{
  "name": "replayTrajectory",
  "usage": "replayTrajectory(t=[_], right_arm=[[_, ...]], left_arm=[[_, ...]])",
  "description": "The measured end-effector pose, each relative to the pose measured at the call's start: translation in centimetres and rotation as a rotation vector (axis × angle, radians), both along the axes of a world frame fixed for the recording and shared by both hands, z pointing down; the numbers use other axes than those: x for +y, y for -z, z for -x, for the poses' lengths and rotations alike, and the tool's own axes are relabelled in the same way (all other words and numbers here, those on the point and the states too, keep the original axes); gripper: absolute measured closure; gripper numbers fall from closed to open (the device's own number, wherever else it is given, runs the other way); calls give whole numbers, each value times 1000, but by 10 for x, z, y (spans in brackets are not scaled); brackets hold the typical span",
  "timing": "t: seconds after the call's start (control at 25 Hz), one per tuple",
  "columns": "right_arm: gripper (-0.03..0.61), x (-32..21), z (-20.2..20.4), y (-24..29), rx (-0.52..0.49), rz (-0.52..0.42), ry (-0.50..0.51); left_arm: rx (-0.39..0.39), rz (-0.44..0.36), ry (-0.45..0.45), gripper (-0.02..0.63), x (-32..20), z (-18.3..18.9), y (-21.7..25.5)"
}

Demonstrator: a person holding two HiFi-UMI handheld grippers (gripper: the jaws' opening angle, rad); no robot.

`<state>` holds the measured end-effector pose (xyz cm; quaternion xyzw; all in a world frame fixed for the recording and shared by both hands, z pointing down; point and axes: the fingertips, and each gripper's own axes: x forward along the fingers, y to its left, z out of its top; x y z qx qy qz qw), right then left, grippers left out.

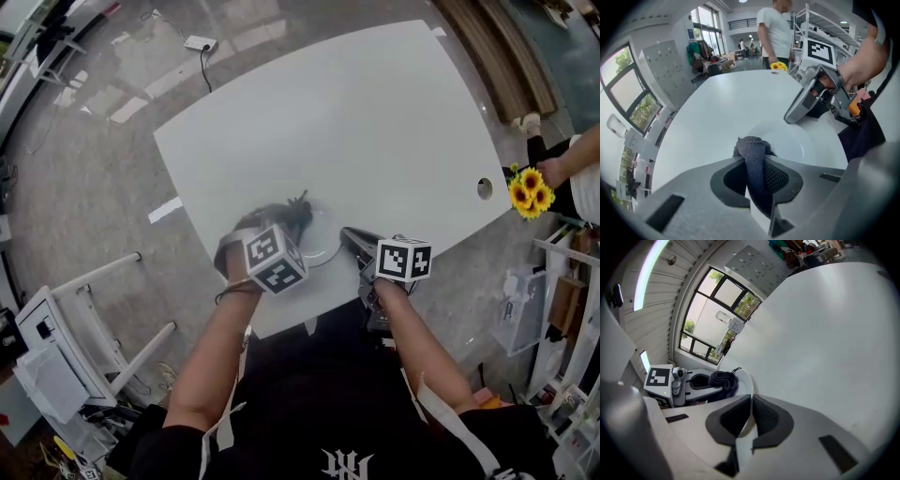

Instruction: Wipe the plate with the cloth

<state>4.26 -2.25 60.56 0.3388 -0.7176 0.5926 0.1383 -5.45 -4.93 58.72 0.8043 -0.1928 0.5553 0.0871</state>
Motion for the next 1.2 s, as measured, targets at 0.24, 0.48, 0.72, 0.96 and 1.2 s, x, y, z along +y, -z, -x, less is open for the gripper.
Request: replayTrajectory(t=[0.24, 0.48, 0.72, 0.96, 1.2], right_arm=[[565, -2, -2, 1, 0, 2, -8], [565, -5, -1, 3, 12, -12, -14], [563, -8, 0, 6, -13, -3, -9], [561, -6, 5, 11, -33, 4, 20], [543, -8, 1, 19, -63, -4, -9]], left_arm=[[-6, 47, 31, 565, 43, 22, 3], [50, 114, 46, 563, 82, 6, 7], [74, 132, 33, 564, 90, -10, 8], [56, 138, 30, 563, 93, -8, 10], [59, 136, 47, 563, 94, -6, 19]])
